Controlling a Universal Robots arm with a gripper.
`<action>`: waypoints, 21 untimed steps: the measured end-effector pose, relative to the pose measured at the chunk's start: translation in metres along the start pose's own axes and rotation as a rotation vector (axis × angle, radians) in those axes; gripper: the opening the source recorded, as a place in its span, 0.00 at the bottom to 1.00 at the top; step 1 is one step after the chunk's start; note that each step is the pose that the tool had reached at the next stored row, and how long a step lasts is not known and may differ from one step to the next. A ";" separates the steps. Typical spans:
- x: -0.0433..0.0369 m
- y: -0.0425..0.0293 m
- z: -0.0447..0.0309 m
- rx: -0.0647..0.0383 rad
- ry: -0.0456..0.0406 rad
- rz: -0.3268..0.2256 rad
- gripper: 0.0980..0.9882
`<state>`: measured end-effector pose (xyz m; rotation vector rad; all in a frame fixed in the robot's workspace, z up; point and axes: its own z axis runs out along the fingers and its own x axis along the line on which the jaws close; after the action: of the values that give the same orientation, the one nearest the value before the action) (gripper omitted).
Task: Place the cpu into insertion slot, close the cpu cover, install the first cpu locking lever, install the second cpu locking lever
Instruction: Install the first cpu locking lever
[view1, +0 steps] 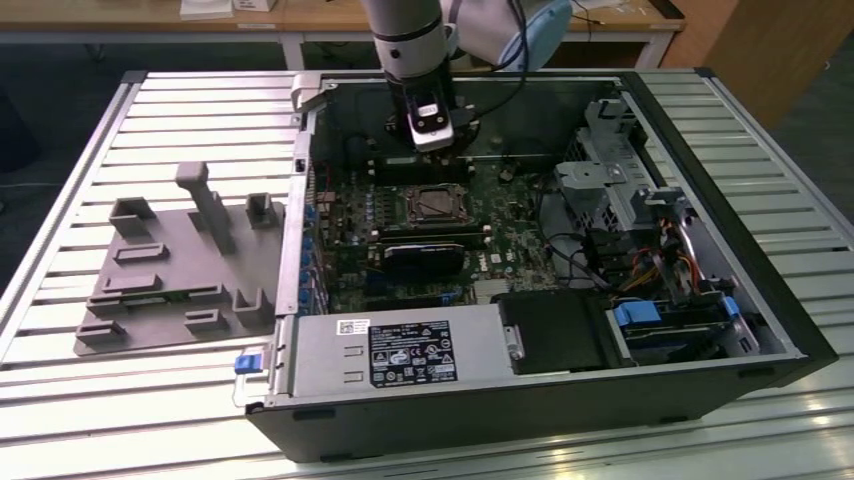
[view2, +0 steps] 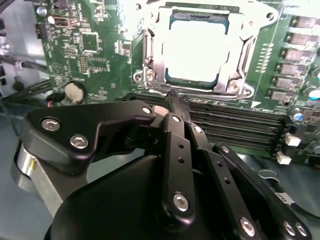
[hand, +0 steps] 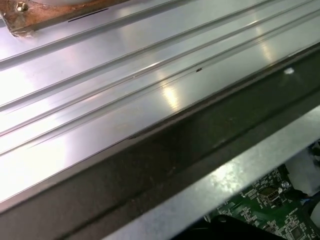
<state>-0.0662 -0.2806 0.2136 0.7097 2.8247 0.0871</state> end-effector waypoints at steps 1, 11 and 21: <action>-0.0010 -0.0002 0.0003 0.006 0.0064 -0.001 0.00; -0.0125 -0.0140 0.0015 0.034 0.0416 -0.003 0.00; -0.0252 -0.0322 0.0023 0.048 0.0618 -0.003 0.00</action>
<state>-0.0589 -0.3209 0.2129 0.7250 2.8958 0.0409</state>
